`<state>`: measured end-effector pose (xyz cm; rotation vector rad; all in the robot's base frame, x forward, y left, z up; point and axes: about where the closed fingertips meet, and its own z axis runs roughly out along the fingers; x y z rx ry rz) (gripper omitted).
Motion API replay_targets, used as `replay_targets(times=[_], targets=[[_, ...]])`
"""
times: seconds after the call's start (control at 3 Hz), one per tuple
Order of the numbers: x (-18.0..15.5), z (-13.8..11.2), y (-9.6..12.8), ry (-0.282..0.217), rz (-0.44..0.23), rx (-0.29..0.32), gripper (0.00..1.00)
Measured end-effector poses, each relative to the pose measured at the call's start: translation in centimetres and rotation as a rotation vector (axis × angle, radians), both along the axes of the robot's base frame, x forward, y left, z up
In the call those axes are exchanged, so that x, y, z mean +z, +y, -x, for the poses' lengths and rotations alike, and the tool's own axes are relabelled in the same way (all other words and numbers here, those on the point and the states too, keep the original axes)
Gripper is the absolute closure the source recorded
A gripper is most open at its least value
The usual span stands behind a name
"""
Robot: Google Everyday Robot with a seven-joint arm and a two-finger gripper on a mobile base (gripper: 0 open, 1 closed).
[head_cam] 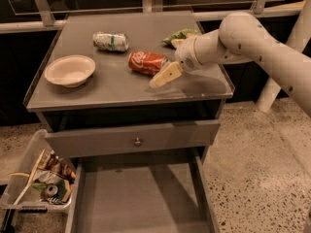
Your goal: Pick coke can from middle drawer and place on counter
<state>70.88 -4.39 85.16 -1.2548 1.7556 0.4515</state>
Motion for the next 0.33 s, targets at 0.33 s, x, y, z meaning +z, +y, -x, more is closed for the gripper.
replay_targets(times=[0.33], targets=[[0.00,0.00,0.00,0.000,0.000,0.000,0.00]])
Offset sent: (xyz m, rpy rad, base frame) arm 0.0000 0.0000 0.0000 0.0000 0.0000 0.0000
